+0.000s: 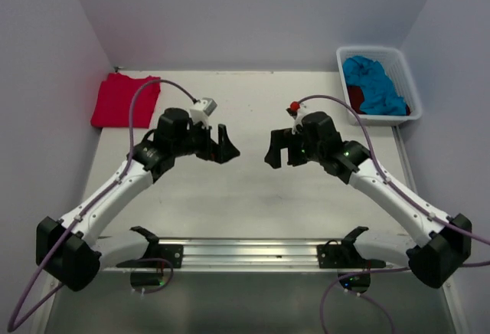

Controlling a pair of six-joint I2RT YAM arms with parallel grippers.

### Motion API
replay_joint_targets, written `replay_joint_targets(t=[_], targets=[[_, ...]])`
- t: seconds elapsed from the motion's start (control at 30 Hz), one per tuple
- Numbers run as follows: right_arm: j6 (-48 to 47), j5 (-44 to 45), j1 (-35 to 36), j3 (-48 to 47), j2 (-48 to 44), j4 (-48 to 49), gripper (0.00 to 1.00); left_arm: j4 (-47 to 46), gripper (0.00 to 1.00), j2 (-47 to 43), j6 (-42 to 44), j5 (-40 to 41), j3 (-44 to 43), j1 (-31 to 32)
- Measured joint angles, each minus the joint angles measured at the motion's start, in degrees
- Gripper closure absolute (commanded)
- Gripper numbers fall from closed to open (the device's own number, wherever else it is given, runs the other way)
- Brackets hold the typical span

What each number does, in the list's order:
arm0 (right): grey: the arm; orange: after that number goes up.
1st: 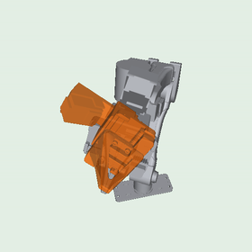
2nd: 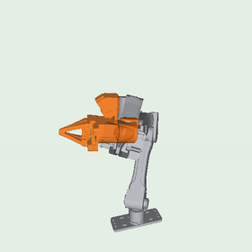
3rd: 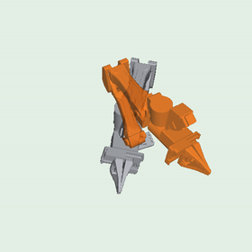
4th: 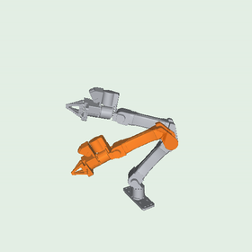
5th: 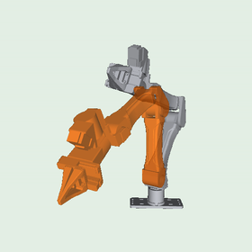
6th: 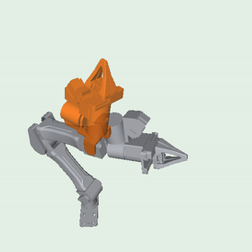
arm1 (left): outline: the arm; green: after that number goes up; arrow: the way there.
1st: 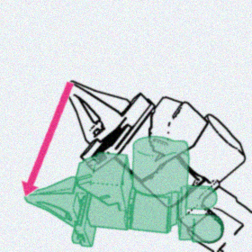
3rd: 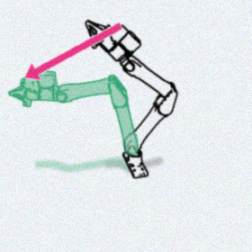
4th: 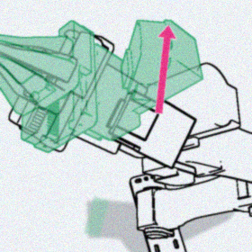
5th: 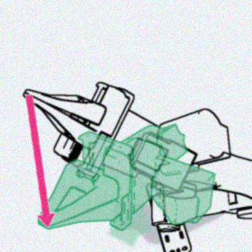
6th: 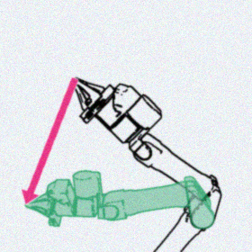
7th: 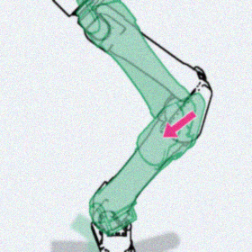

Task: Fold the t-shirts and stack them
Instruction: Put the neatly folded tshirt into the corner of the board with the left arm

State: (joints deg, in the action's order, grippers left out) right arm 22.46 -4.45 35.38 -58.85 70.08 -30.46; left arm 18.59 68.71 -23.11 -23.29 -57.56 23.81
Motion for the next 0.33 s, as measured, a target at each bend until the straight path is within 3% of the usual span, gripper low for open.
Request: replay_joint_targets(t=[0.13, 0.33], targets=[[1.6, -1.6, 1.1, 1.0, -7.8, 0.0, 0.01, 0.3, 0.00, -7.5, -2.4, 2.3, 7.7, 8.7], [3.3, -2.5, 2.6, 4.5, -12.1, -0.1, 0.01, -0.2, 0.00, -15.8, -4.8, 5.9, 13.2, 12.0]])
